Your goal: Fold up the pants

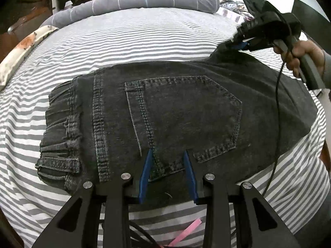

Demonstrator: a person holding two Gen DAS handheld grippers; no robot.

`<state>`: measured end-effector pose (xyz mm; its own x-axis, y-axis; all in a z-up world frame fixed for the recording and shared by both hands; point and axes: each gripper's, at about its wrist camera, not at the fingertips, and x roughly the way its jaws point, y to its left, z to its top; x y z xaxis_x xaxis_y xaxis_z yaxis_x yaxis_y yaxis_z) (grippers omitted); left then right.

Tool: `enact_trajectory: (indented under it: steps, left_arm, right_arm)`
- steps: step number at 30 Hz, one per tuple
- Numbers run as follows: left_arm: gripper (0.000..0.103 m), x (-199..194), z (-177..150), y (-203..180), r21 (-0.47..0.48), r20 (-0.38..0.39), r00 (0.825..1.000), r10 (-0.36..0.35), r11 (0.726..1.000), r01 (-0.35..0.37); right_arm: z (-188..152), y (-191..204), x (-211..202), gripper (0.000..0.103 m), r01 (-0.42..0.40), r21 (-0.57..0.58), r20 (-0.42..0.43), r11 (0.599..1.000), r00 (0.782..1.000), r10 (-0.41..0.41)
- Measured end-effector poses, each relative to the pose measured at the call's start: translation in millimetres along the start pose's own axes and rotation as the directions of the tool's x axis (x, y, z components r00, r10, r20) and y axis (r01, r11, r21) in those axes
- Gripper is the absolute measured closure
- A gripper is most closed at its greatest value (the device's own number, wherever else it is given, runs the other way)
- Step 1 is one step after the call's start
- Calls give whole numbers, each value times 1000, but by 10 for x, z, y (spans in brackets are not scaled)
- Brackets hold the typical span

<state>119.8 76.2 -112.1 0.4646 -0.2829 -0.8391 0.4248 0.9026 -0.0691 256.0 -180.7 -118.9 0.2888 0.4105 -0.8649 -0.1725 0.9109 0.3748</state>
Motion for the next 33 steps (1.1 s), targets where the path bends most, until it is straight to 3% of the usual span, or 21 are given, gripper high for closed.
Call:
enact_trajectory:
  steps: [6,13,14,15,17,20,23,26,28,33]
  left_arm:
    - [68,-18,-42,-29,17,17,1000,16,1000,-16]
    - [68,-53,-85,-105,33,17,999,30,999,-30]
    - [68,-59,-91,-120,36,19,999,34,999,-34]
    - [68,-65,-99,-136,41,21,999,38,998,-39]
    - [68,-111,-103,-181,42,29,998,54,998,-55]
    - [68,-229,-73,-279,42,66,994,92,995,-95]
    - [65,-353,-30,-427,72,137,988,69,994,-80]
    - [62,-260,-27,-563,102,113,992,59,992,-71]
    - [61,-76,-83,-622,118,21,997,74,990,-76]
    - [59,-73,-188,-796,223,26,990,140,964,-142]
  right_arm:
    - [108,-89,-55,100,40,54,115,998,992,-46]
    - [103,-266,114,100,77,113,100,991,991,-89]
    - [125,-249,112,98,93,118,105,989,989,-105]
    - [124,-257,65,89,95,126,112,987,988,-110]
    - [97,-221,-95,87,90,140,147,986,983,-111]
    - [-125,-109,-384,79,45,136,192,990,979,-71]
    - [-460,-24,-503,69,14,141,185,990,982,-40]
    - [-766,-40,-411,69,6,164,135,986,990,-28]
    - [-922,-89,-304,69,12,187,108,982,994,-33]
    - [-1229,-265,-318,71,-51,256,146,965,989,14]
